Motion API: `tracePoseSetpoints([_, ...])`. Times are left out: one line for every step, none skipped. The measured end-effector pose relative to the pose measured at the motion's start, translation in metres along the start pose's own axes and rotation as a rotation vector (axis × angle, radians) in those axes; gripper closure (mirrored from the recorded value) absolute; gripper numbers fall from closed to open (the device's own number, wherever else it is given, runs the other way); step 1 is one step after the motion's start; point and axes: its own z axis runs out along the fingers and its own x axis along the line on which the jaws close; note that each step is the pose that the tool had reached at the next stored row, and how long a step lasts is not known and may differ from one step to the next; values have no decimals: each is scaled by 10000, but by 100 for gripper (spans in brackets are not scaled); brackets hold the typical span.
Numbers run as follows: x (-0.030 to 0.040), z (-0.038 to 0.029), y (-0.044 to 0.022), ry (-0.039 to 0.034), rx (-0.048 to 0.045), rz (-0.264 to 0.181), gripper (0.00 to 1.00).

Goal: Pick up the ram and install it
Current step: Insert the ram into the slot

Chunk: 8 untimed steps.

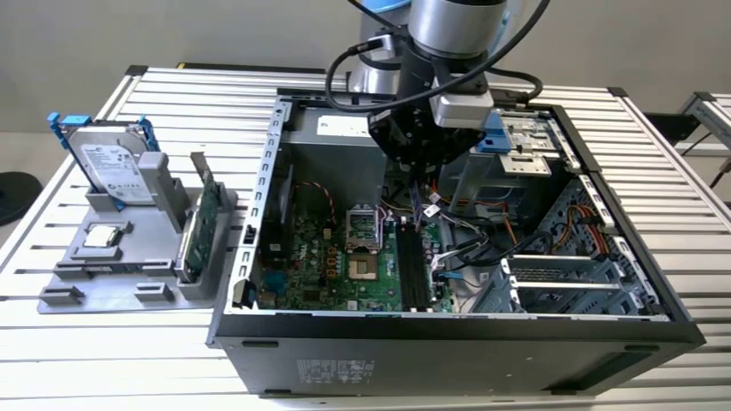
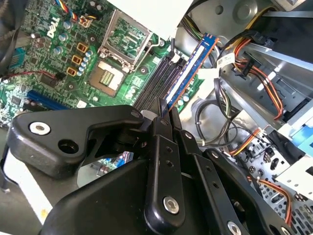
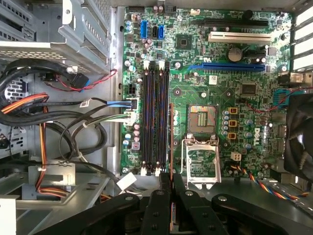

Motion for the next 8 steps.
tracePoseSetpoints([0,2,0,0,-1,0,100])
tracePoseSetpoints([0,2,0,-1,-2,0,100])
tracePoseSetpoints([0,2,0,1,-3,0,100])
tracePoseSetpoints([0,2,0,3,-3,0,100])
tracePoseSetpoints([1,5,1,5,-1,-1,100])
tracePoseSetpoints([6,21,3,6,3,5,100])
tracePoseSetpoints([13,39,2,5,1,34,100])
tracePoseSetpoints([24,53,3,4,-1,52,100])
